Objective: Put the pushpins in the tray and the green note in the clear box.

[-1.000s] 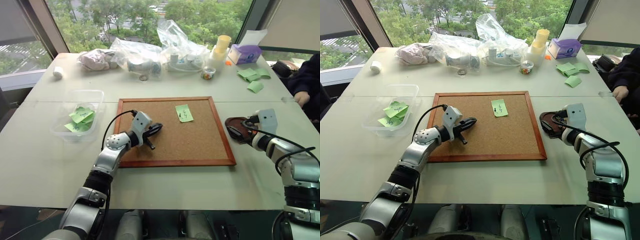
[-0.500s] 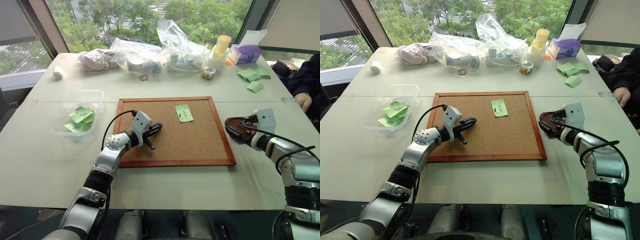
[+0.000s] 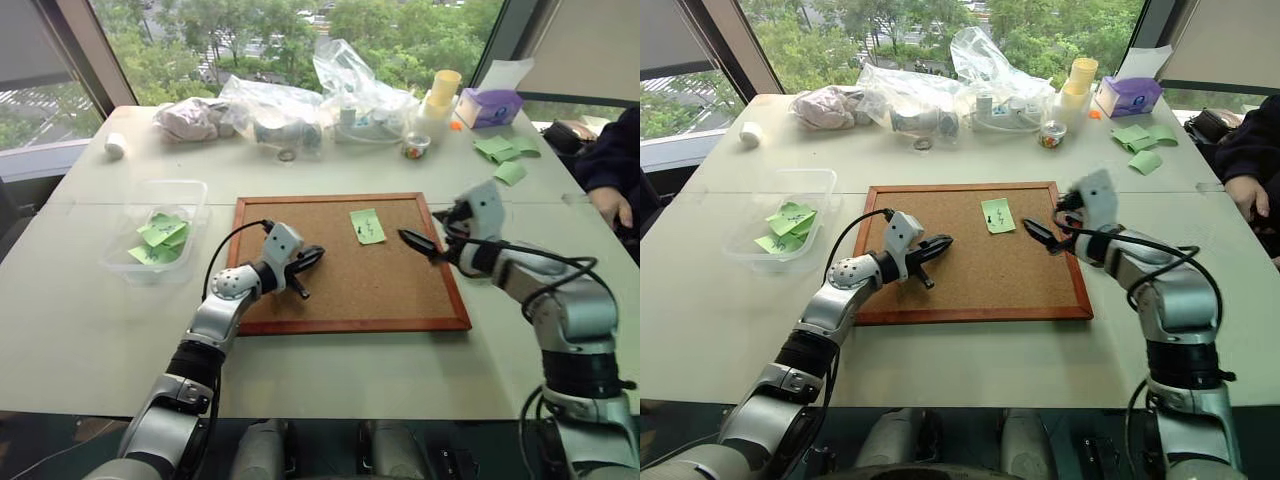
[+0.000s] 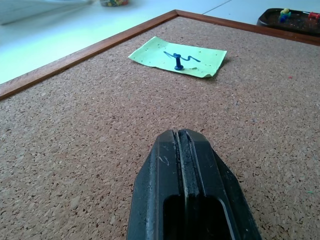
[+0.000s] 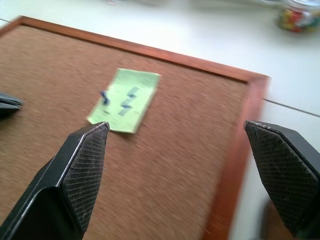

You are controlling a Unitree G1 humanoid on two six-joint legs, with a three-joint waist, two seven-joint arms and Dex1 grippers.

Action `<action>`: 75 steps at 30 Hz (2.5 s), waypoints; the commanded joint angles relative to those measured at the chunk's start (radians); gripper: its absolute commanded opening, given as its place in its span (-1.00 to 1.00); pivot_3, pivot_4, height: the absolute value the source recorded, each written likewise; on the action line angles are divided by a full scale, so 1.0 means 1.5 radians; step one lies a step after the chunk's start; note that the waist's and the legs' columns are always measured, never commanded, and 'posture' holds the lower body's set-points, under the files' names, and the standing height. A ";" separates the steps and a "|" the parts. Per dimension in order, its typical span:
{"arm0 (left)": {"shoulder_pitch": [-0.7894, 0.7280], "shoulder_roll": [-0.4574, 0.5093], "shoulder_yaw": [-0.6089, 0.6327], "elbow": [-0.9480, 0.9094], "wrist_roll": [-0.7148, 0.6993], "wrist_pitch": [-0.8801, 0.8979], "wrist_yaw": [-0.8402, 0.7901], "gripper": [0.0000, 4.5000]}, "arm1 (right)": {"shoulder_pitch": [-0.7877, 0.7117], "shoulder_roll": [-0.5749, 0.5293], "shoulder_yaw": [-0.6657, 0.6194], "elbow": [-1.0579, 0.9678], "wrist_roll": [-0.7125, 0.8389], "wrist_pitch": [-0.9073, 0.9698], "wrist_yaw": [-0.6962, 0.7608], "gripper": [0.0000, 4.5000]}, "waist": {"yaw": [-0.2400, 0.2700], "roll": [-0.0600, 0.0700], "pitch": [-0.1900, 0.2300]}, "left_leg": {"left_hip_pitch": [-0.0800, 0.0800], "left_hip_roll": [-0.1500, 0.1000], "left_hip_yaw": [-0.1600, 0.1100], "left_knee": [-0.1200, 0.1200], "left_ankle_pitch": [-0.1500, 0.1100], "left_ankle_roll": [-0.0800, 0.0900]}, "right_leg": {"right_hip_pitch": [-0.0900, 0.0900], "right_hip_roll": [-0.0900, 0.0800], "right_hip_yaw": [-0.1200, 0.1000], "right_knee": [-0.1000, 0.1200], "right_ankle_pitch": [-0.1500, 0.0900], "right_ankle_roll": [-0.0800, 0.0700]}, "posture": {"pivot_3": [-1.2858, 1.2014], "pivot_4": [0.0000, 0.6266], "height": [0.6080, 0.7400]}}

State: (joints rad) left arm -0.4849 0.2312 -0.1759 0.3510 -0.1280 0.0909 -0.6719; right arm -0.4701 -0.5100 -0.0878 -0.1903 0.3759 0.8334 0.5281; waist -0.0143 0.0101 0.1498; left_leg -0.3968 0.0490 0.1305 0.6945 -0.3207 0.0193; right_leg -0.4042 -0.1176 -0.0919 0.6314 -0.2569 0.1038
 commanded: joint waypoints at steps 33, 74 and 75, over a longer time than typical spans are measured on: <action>0.056 0.027 0.014 -0.036 0.007 0.056 0.029 -1.00 | -0.122 0.122 0.111 0.258 -0.155 -0.224 0.016 -0.98 | -0.014 -0.001 0.000 | -0.001 0.000 0.002 -0.003 0.003 -0.006 | -0.002 0.000 0.000 -0.001 0.000 0.000 | 0.03 -0.52 1.00; -0.152 -0.089 0.219 -0.056 -0.363 0.506 0.006 0.99 | 0.004 -0.032 0.178 -0.148 -0.117 -0.117 0.115 -1.00 | 0.002 -0.013 0.008 | -0.007 -0.003 0.002 -0.005 0.006 -0.009 | -0.009 0.002 0.000 -0.002 0.000 0.000 | 0.03 -0.52 1.00; -0.150 -0.087 0.221 -0.062 -0.368 0.510 0.004 0.99 | 0.001 -0.028 0.172 -0.142 -0.117 -0.111 0.107 -1.00 | 0.002 -0.013 0.008 | -0.007 -0.003 0.002 -0.005 0.006 -0.009 | -0.009 0.002 0.000 -0.002 0.000 0.000 | 0.03 -0.52 1.00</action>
State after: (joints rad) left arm -0.7009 0.1025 0.1381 0.2951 -0.6461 0.8477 -0.6523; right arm -0.4523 -0.5585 0.2012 -0.3701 0.2000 0.6713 0.7069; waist -0.0115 -0.0089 0.1614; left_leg -0.4079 0.0451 0.1330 0.6863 -0.3120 0.0049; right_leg -0.4170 -0.1144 -0.0923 0.6280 -0.2572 0.1045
